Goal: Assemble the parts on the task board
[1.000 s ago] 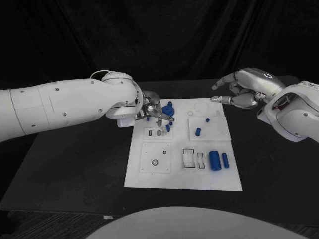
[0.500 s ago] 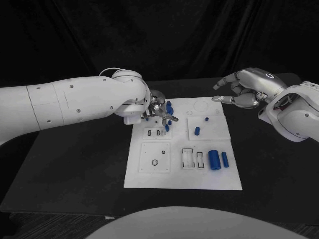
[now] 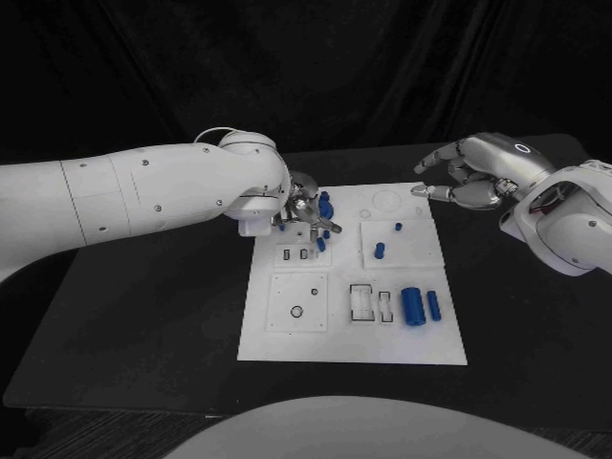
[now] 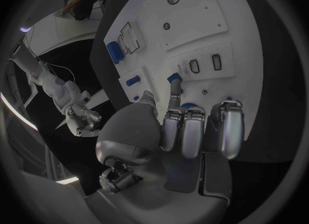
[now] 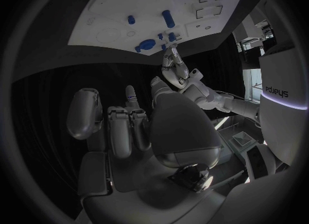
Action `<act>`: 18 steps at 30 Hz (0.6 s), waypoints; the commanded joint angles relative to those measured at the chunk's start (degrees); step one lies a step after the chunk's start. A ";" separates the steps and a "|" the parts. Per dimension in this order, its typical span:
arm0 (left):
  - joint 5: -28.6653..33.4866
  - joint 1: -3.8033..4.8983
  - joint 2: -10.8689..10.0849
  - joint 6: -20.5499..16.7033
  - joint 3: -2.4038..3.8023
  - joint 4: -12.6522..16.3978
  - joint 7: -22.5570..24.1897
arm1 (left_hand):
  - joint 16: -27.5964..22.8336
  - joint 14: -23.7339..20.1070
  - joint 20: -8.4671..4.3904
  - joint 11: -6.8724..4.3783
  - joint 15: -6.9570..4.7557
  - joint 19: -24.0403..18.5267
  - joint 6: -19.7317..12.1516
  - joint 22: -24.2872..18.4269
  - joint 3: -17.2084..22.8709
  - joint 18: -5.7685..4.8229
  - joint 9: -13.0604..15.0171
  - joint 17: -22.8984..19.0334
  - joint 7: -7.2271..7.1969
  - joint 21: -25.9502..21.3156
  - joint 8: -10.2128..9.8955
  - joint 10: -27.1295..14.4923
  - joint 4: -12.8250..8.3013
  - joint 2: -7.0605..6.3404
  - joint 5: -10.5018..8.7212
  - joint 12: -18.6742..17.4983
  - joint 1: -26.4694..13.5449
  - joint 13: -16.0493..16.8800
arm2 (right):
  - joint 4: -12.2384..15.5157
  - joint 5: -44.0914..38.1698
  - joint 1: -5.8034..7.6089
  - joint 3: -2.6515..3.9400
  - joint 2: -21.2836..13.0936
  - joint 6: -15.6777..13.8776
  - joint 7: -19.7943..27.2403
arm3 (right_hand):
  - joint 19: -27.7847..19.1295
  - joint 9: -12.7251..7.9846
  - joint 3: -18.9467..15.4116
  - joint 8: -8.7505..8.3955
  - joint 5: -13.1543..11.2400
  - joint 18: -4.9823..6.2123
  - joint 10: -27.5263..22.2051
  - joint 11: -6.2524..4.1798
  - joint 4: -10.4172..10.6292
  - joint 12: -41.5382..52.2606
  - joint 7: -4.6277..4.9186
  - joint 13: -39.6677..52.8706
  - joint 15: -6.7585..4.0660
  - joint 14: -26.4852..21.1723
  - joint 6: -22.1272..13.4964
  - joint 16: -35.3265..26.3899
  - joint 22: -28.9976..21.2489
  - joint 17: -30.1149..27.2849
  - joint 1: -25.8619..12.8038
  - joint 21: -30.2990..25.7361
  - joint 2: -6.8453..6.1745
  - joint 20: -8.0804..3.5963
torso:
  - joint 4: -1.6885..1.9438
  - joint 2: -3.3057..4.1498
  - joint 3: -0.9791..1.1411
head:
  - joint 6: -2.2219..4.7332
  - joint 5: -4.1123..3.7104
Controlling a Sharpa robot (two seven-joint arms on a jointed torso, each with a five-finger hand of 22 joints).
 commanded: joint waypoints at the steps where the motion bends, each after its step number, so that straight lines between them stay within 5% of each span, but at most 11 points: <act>1: -0.16 0.00 0.13 1.72 0.05 -0.01 -0.50 | 0.15 6.05 0.23 -0.12 -0.11 -0.01 0.75 7.25 0.39 0.01 0.36 15.07 -0.10 -0.34 0.26 5.92 0.06 -0.36 -0.26 0.15 -0.34 15.05 | -0.09 -0.02 -0.20 0.05 0.05 -0.89 -0.24 | 0.31 -0.09 -0.16 0.17 0.24 -0.01 5.86 0.41 0.06 0.15 0.13 15.10 0.43 5.96 0.46 0.15 9.18 15.10 0.12 0.02 0.67 -0.03 | -0.03 -0.02 -0.06 | 0.00 0.01; 9: -0.16 -0.04 0.17 2.32 0.04 -0.44 -1.02 | 0.15 6.05 -0.79 -1.20 -1.12 0.14 1.70 7.46 1.30 0.02 6.98 15.07 -1.29 -0.55 3.15 5.92 -0.34 -0.80 -0.17 0.15 -0.70 15.05 | -0.32 -0.02 -0.43 0.05 0.10 -0.50 -0.27 | 0.28 -0.10 -0.17 0.16 0.26 0.01 5.86 0.41 0.05 0.15 0.14 15.10 0.44 5.96 0.46 0.15 9.16 15.10 0.13 -0.06 0.67 -0.03 | -0.15 -0.02 -0.02 | 0.00 0.22; 18: -0.16 -0.27 0.68 2.93 0.04 -1.46 -0.96 | 0.15 6.05 -1.03 -1.35 -1.32 -0.15 0.32 7.32 1.82 0.09 10.38 15.07 -1.34 -0.84 3.91 5.92 -0.38 -0.81 0.04 0.15 -0.97 15.05 | -0.54 -0.02 -0.58 0.05 0.12 -0.10 -0.34 | 0.23 -0.12 -0.18 0.15 0.33 0.03 5.86 0.43 0.02 0.15 0.15 15.10 0.44 5.96 0.46 0.15 9.12 15.10 0.17 -0.20 0.68 -0.02 | -0.16 -0.12 0.01 | 0.00 0.09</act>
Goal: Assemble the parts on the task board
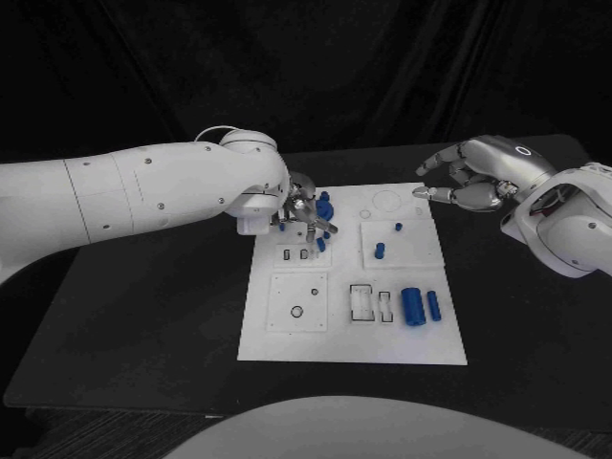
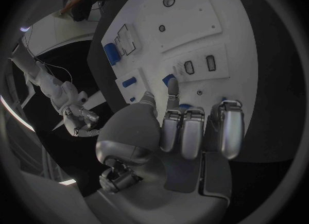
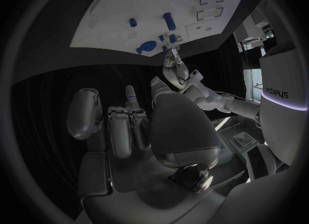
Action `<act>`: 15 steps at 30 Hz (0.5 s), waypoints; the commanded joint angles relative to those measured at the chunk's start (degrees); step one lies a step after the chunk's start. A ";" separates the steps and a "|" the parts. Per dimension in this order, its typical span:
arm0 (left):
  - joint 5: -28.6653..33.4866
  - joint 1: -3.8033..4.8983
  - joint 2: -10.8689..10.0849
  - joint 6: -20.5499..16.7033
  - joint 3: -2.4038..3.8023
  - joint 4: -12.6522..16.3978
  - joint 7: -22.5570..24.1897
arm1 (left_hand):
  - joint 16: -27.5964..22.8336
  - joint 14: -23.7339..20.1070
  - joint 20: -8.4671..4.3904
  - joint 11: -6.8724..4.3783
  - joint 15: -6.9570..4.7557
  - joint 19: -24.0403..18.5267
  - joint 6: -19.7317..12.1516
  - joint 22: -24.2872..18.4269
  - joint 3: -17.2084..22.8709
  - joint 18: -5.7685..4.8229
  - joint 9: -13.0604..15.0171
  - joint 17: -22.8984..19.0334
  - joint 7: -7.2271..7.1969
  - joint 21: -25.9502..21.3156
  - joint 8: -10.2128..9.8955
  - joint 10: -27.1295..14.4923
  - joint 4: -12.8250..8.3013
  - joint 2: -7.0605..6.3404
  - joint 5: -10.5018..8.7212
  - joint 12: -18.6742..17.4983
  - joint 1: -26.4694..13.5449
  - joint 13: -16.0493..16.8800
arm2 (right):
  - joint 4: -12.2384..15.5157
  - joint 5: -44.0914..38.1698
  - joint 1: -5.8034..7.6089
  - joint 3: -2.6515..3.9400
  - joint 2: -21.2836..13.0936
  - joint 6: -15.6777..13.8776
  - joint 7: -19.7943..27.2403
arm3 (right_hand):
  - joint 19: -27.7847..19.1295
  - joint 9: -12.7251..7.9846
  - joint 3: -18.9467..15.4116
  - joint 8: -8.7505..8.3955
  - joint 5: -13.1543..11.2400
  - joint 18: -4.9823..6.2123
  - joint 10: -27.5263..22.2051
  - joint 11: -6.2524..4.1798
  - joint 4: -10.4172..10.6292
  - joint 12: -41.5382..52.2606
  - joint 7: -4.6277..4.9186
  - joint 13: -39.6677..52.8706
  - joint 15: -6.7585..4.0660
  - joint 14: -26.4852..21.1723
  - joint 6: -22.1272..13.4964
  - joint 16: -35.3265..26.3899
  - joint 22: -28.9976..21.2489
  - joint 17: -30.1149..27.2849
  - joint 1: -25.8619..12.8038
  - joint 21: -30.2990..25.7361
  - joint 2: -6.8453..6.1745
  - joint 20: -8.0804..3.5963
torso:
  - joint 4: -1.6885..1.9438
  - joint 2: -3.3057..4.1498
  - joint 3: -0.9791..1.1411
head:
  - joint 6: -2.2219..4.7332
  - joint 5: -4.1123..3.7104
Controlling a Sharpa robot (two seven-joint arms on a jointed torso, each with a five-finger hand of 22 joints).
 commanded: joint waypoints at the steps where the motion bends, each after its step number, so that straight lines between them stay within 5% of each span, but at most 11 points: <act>1: -0.12 -0.26 0.35 1.34 0.04 -0.27 0.23 | 0.15 6.05 -0.39 -0.29 -0.25 -0.04 -1.00 7.27 0.52 0.10 0.53 15.08 0.09 -0.46 -0.08 5.88 -0.10 -0.05 0.13 0.15 -0.18 15.05 | -0.05 -0.02 -0.19 0.05 0.01 -0.10 -0.37 | 0.23 -0.08 -0.18 0.15 0.17 0.04 5.86 0.43 0.01 0.15 -0.06 15.05 0.44 5.96 0.25 0.15 9.13 15.10 -0.06 -0.20 0.46 -0.02 | -0.03 -0.07 0.06 | 0.01 -0.09; 15: -0.12 -1.07 1.35 1.87 0.03 -1.67 0.94 | 0.15 6.05 -0.23 0.00 -0.02 -0.70 -2.06 6.86 1.56 0.26 1.27 15.08 0.43 -0.93 -1.78 5.88 -0.94 0.13 1.26 0.15 0.70 15.05 | -0.20 -0.02 -0.39 0.05 -0.07 0.34 -0.42 | 0.12 -0.12 -0.18 0.12 0.25 0.10 5.86 0.45 -0.06 0.15 -0.03 15.05 0.45 5.96 0.22 0.15 9.05 15.10 0.03 -0.51 0.47 -0.02 | -0.06 -0.03 0.00 | 0.01 0.00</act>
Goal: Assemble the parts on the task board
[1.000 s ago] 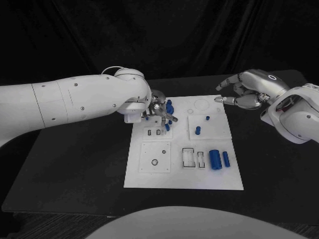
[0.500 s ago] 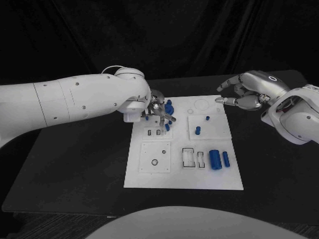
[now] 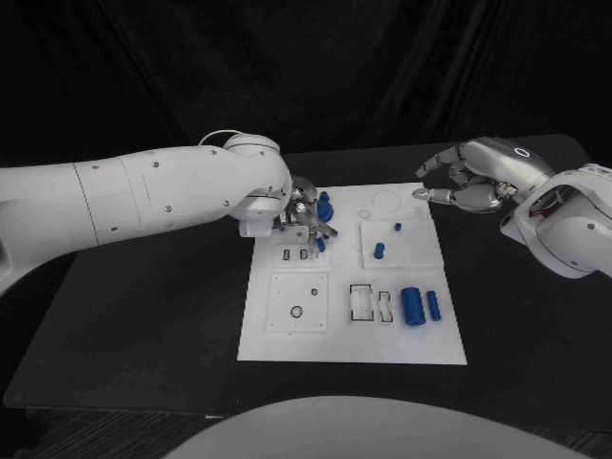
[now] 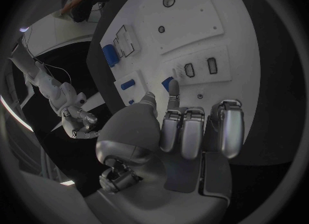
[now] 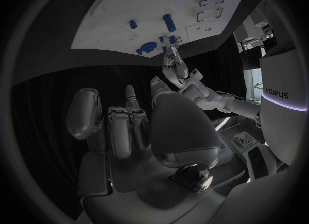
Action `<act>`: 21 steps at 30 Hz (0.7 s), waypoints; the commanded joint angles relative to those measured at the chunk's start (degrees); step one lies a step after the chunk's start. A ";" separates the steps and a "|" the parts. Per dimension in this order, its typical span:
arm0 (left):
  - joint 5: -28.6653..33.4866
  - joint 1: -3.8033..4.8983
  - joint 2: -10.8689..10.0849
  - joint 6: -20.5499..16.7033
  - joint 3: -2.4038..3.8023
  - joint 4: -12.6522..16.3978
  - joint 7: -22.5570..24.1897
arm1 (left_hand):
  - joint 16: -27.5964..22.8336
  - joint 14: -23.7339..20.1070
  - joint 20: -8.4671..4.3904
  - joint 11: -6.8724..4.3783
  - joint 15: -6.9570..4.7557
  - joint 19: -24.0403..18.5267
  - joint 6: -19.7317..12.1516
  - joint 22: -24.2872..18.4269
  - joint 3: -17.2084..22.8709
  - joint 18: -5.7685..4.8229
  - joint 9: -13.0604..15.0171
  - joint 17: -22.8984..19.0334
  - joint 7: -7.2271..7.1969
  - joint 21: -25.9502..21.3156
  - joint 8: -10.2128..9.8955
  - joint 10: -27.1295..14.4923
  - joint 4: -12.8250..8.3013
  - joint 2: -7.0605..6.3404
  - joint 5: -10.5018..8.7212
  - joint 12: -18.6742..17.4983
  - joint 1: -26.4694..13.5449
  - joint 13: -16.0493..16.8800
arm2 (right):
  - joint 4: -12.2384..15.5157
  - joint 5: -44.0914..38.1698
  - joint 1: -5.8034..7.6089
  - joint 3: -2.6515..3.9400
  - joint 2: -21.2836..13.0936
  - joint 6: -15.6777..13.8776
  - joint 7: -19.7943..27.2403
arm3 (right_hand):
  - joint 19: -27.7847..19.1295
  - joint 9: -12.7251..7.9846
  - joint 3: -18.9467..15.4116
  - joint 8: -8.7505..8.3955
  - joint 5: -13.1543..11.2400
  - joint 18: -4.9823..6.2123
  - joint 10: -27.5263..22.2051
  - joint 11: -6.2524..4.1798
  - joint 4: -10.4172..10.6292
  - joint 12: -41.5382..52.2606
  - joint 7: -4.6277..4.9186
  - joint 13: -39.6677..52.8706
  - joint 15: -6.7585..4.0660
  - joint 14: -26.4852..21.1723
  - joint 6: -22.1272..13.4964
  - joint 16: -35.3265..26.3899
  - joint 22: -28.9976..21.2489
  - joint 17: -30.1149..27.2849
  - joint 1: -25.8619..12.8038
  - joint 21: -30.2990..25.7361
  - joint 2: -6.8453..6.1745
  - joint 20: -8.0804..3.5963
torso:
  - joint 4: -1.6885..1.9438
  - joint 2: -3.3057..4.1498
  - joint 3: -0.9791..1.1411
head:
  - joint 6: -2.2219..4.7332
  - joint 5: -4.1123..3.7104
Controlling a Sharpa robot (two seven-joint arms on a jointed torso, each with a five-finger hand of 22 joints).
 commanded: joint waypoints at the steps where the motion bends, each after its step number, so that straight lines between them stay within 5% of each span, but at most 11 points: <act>1: -0.11 -0.33 0.27 1.20 0.04 -0.32 0.85 | 0.15 6.06 -0.03 -0.01 -0.02 -0.54 -0.33 6.83 0.39 0.28 0.10 15.08 0.12 -0.37 -0.30 5.88 -0.09 0.12 0.37 0.15 0.69 15.05 | -0.08 -0.02 -0.14 0.04 -0.03 0.17 -0.40 | 0.12 -0.07 -0.18 0.12 0.25 0.10 5.87 0.45 -0.06 0.15 -0.03 15.06 0.46 5.96 0.22 0.15 9.05 15.10 0.03 -0.27 0.47 -0.01 | -0.04 0.01 -0.03 | 0.01 0.11; 21: -0.11 -1.24 0.80 1.51 0.04 -1.23 1.29 | 0.15 6.06 0.13 0.11 0.13 -1.49 -0.20 6.19 1.59 0.52 0.60 15.08 0.21 -1.08 -1.67 5.88 -1.17 0.29 1.41 0.15 1.66 15.05 | -0.19 -0.02 -0.21 0.04 -0.02 0.88 -0.41 | 0.09 -0.13 -0.20 0.08 0.31 0.11 5.87 0.48 -0.13 0.15 0.00 15.06 0.48 5.96 0.19 0.15 9.03 15.10 0.11 -0.37 0.49 0.00 | -0.06 0.05 0.07 | 0.01 -0.01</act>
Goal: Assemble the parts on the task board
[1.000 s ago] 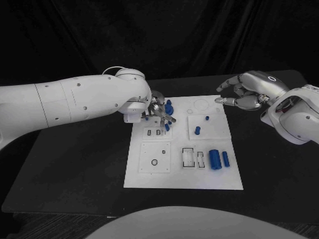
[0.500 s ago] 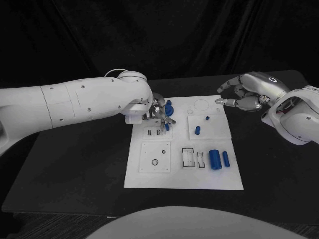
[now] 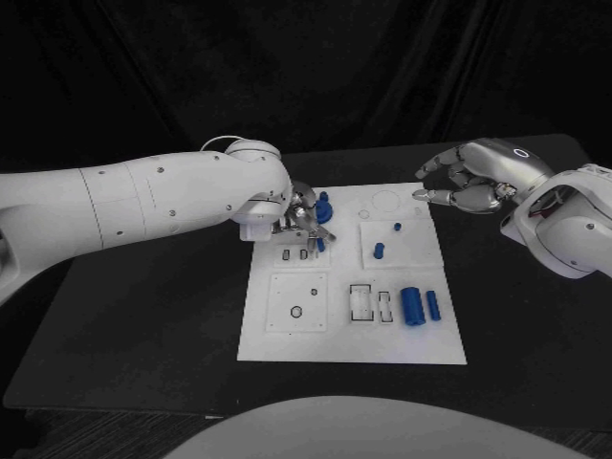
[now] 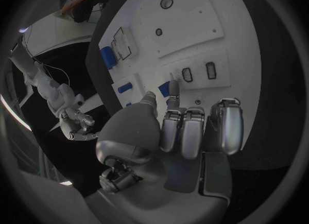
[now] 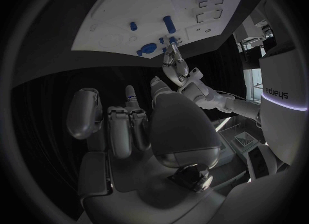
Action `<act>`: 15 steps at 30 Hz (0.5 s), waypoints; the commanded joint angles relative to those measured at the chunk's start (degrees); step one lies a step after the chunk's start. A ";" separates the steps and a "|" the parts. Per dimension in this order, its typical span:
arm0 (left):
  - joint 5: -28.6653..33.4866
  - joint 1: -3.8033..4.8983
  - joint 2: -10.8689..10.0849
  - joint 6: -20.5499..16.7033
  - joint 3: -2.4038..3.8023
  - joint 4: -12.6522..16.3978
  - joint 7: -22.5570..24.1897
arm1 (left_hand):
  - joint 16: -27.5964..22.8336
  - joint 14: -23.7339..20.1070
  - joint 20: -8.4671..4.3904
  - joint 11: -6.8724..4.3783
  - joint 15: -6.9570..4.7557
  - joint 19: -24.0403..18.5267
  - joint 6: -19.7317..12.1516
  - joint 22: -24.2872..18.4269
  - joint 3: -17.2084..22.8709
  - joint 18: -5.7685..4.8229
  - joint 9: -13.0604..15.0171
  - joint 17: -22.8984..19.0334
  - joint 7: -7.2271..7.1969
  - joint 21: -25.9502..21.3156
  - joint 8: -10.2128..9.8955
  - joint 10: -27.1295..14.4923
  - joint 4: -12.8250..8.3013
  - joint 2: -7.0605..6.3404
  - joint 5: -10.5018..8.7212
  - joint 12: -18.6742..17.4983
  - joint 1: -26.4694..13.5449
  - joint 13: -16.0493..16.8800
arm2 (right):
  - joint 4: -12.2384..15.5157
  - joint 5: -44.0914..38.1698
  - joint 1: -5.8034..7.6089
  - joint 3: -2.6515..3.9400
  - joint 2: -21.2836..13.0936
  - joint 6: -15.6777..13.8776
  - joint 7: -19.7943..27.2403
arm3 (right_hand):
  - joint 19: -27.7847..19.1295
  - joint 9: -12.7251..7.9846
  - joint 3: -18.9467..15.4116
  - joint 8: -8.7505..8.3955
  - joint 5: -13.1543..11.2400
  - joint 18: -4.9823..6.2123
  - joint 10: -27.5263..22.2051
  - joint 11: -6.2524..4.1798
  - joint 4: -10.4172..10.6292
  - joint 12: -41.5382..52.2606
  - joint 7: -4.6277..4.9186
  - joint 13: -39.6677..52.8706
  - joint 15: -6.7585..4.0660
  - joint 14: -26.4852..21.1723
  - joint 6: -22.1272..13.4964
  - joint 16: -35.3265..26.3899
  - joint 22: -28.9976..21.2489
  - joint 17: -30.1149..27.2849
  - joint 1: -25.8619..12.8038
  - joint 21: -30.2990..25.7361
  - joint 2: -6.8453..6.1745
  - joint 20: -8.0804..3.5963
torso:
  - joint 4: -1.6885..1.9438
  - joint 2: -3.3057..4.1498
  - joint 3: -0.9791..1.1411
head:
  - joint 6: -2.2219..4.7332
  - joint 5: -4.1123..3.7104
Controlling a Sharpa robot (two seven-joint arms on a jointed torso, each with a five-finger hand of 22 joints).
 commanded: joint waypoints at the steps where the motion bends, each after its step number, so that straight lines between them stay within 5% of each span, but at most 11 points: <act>1: -0.08 -0.18 0.19 0.87 0.04 -0.08 1.11 | 0.15 6.06 -0.09 0.11 0.13 -0.42 -0.18 6.24 0.62 0.51 0.18 15.09 0.20 -0.20 -0.64 5.88 -0.19 -0.05 0.58 0.15 0.81 15.05 | -0.07 -0.03 -0.14 0.05 0.01 0.38 -0.42 | 0.09 -0.05 -0.20 0.08 0.31 0.11 6.07 0.28 -0.13 0.15 0.00 15.08 0.48 5.96 0.20 0.15 8.98 15.10 0.12 -0.37 0.49 0.00 | -0.06 0.03 0.02 | 0.01 0.05; 15: -0.08 -0.31 0.35 0.90 0.04 -0.49 1.63 | 0.15 6.06 -0.09 -0.01 0.06 -0.63 0.10 6.21 3.00 0.58 0.97 15.09 0.05 -0.61 -2.54 5.88 -2.21 -0.06 3.88 0.15 2.54 15.05 | -0.33 -0.03 -0.17 0.05 -0.02 0.74 -0.62 | 0.05 -0.19 -0.13 0.03 0.43 0.13 6.07 0.33 -0.63 0.15 0.04 15.08 0.54 5.96 0.24 0.15 8.95 15.10 0.76 -0.49 0.52 0.05 | -0.05 -0.07 0.08 | 0.01 0.04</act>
